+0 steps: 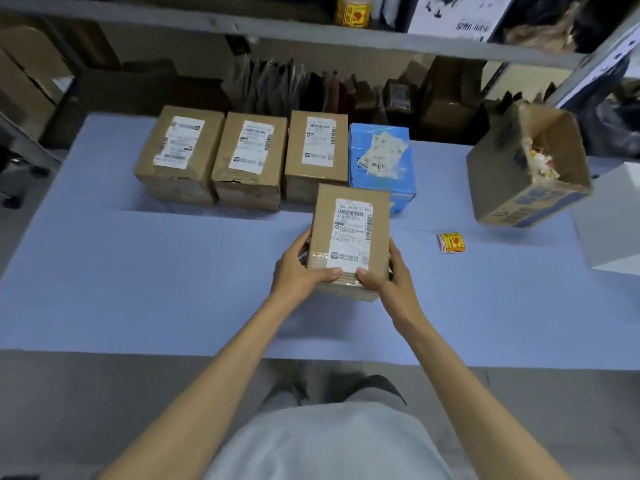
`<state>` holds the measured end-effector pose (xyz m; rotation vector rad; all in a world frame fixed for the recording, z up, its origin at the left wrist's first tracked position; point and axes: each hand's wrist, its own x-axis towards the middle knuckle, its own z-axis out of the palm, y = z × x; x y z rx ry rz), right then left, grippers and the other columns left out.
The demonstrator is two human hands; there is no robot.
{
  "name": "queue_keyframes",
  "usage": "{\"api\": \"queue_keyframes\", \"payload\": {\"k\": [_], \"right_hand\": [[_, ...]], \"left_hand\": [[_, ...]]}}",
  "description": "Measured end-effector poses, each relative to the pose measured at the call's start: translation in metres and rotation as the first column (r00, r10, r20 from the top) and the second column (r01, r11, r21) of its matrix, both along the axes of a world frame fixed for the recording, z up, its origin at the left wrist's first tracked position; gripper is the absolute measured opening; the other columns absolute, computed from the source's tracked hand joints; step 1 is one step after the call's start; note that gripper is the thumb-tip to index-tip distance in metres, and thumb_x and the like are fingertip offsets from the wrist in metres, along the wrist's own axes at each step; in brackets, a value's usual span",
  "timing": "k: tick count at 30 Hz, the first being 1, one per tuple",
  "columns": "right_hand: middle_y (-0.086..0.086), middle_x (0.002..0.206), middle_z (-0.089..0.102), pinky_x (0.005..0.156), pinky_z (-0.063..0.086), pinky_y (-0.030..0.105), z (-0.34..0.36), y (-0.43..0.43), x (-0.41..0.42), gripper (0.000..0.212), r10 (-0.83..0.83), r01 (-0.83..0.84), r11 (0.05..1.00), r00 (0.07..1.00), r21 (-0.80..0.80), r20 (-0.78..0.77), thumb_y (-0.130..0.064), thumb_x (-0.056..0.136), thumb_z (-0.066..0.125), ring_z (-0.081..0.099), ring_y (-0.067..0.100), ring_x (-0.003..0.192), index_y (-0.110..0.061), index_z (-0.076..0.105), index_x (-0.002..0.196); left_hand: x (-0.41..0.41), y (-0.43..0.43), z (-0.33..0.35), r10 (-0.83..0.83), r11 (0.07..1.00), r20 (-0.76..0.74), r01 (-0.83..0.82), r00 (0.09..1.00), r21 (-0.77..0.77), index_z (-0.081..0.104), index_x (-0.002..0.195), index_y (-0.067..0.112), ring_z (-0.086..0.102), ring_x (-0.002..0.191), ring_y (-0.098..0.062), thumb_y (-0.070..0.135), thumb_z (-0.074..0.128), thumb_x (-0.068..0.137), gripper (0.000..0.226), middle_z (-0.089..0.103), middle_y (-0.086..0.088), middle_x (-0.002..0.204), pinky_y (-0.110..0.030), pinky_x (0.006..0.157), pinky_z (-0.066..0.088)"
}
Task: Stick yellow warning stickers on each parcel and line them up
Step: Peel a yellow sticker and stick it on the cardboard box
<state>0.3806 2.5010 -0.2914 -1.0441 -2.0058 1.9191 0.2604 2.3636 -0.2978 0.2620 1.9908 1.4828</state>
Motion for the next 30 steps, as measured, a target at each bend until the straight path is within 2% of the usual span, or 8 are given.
{"api": "queue_keyframes", "payload": {"k": [6, 10, 15, 17, 19, 21, 25, 30], "right_hand": [[-0.009, 0.131, 0.059, 0.092, 0.052, 0.032, -0.018, 0.023, -0.001, 0.076, 0.01, -0.011, 0.998, 1.0, -0.069, -0.02, -0.018, 0.075, 0.071, 0.058, 0.011, 0.118, -0.033, 0.038, 0.142], [-0.012, 0.13, 0.059, 0.088, 0.053, 0.027, -0.026, 0.044, 0.0, 0.074, 0.028, -0.031, 0.995, 0.999, -0.098, -0.034, -0.015, 0.076, 0.069, 0.058, 0.007, 0.117, -0.032, 0.038, 0.141], [-0.011, 0.136, 0.055, 0.089, 0.052, 0.025, -0.032, 0.064, 0.009, 0.079, 0.075, -0.076, 0.986, 0.997, -0.15, -0.01, -0.017, 0.077, 0.068, 0.056, 0.004, 0.119, -0.031, 0.031, 0.145], [-0.01, 0.139, 0.051, 0.095, 0.051, 0.029, -0.035, 0.066, 0.013, 0.082, 0.09, -0.088, 0.986, 0.996, -0.14, 0.008, -0.018, 0.076, 0.068, 0.054, 0.004, 0.122, -0.031, 0.028, 0.146], [-0.009, 0.142, 0.048, 0.102, 0.047, 0.041, -0.039, 0.066, 0.015, 0.086, 0.102, -0.096, 0.986, 0.994, -0.135, 0.033, -0.02, 0.075, 0.07, 0.05, 0.008, 0.127, -0.032, 0.025, 0.147], [-0.009, 0.144, 0.045, 0.105, 0.044, 0.049, -0.038, 0.066, 0.014, 0.089, 0.106, -0.098, 0.985, 0.993, -0.139, 0.052, -0.022, 0.074, 0.072, 0.048, 0.012, 0.13, -0.033, 0.023, 0.147], [-0.009, 0.142, 0.047, 0.106, 0.042, 0.049, -0.039, 0.067, 0.011, 0.087, 0.114, -0.106, 0.984, 0.993, -0.141, 0.045, -0.02, 0.073, 0.072, 0.048, 0.011, 0.128, -0.034, 0.027, 0.145], [-0.01, 0.14, 0.05, 0.105, 0.043, 0.048, -0.044, 0.07, 0.009, 0.082, 0.134, -0.132, 0.983, 0.991, -0.126, 0.011, -0.025, 0.07, 0.073, 0.048, 0.014, 0.129, -0.046, 0.034, 0.138]], "left_hand": [[0.003, 0.022, -0.008, 0.028, 0.999, -0.003, -0.028, 1.0, -0.035, 0.041, 0.143, 0.029, 0.053, 0.107, -0.006, 0.012, 0.088, 0.062, 0.095, 0.056, 0.019, 0.113, -0.023, 0.09, 0.045], [0.011, 0.043, -0.012, 0.049, 0.996, -0.01, -0.049, 0.999, -0.072, 0.037, 0.145, 0.03, 0.052, 0.112, -0.009, 0.015, 0.088, 0.063, 0.098, 0.057, 0.013, 0.122, -0.026, 0.091, 0.048], [0.022, 0.059, -0.015, 0.085, 0.991, 0.004, -0.084, 0.996, -0.103, 0.038, 0.143, 0.03, 0.053, 0.114, -0.008, 0.014, 0.088, 0.063, 0.095, 0.057, 0.01, 0.127, -0.014, 0.083, 0.047], [0.026, 0.063, -0.017, 0.099, 0.989, 0.003, -0.098, 0.995, -0.113, 0.039, 0.142, 0.03, 0.053, 0.115, -0.01, 0.016, 0.086, 0.066, 0.09, 0.056, 0.011, 0.125, -0.016, 0.084, 0.047], [0.029, 0.064, -0.023, 0.119, 0.986, -0.003, -0.118, 0.993, -0.117, 0.041, 0.14, 0.029, 0.053, 0.116, -0.012, 0.021, 0.083, 0.072, 0.081, 0.054, 0.012, 0.123, -0.023, 0.09, 0.047], [0.028, 0.064, -0.026, 0.113, 0.984, -0.029, -0.116, 0.993, -0.132, 0.04, 0.14, 0.03, 0.053, 0.12, -0.015, 0.025, 0.081, 0.074, 0.078, 0.054, 0.009, 0.13, -0.03, 0.096, 0.048], [0.025, 0.06, -0.033, 0.069, 0.983, -0.067, -0.079, 0.995, -0.163, 0.034, 0.143, 0.037, 0.053, 0.12, -0.016, 0.034, 0.082, 0.072, 0.086, 0.05, 0.005, 0.139, -0.039, 0.099, 0.048], [0.019, 0.06, -0.037, -0.036, 0.982, -0.046, 0.027, 0.998, -0.186, 0.019, 0.147, 0.043, 0.045, 0.125, -0.018, 0.042, 0.076, 0.074, 0.093, 0.038, -0.005, 0.135, -0.034, 0.104, 0.042]]}}
